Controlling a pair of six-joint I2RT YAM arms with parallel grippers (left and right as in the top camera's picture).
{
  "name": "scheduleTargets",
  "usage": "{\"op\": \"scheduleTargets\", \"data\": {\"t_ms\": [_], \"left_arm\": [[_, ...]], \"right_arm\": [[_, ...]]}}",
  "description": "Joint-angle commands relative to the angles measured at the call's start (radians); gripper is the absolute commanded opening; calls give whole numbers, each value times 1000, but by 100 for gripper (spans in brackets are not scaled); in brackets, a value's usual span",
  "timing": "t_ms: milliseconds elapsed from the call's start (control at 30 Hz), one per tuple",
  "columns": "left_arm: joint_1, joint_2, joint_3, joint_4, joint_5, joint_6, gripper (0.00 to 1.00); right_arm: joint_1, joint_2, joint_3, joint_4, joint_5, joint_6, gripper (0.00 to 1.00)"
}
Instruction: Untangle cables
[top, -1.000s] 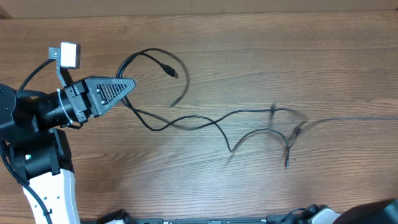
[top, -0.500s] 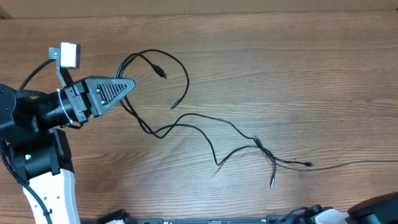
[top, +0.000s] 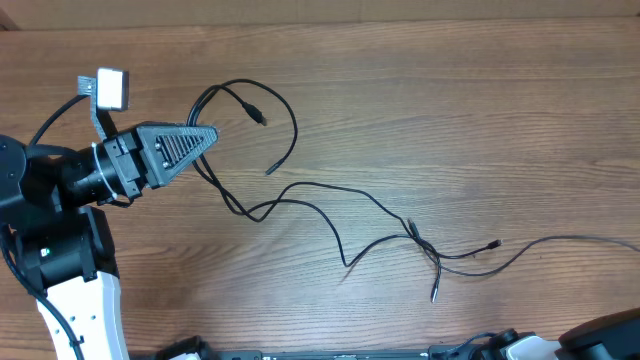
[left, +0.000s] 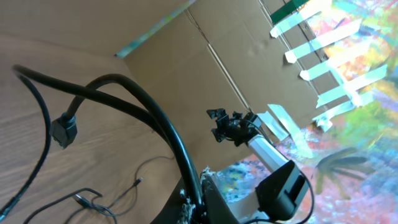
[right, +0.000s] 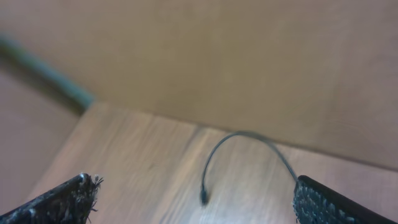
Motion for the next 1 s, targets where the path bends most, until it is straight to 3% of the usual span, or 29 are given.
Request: {"op": "scheduleTargets", "data": {"t_ms": [0,367,500,733,967], "left_arm": [[6,-2,21,5,17,117,4],[85,34,21,8,18,145,4],[95,34,21,8,17,151,4],[98,35,21,72,-7,160,4],[128,45,21,137,-100,160,4]], "right_arm": [[9,-10,2,-61,-195,-6,100],[158,-22,2,-348,-187,9,100],[223,-33,-9,-497,-130,92,100],[345,-131,-145,-614,-195,166,100],[587,-296,-312,-686,-220,228,100]]}}
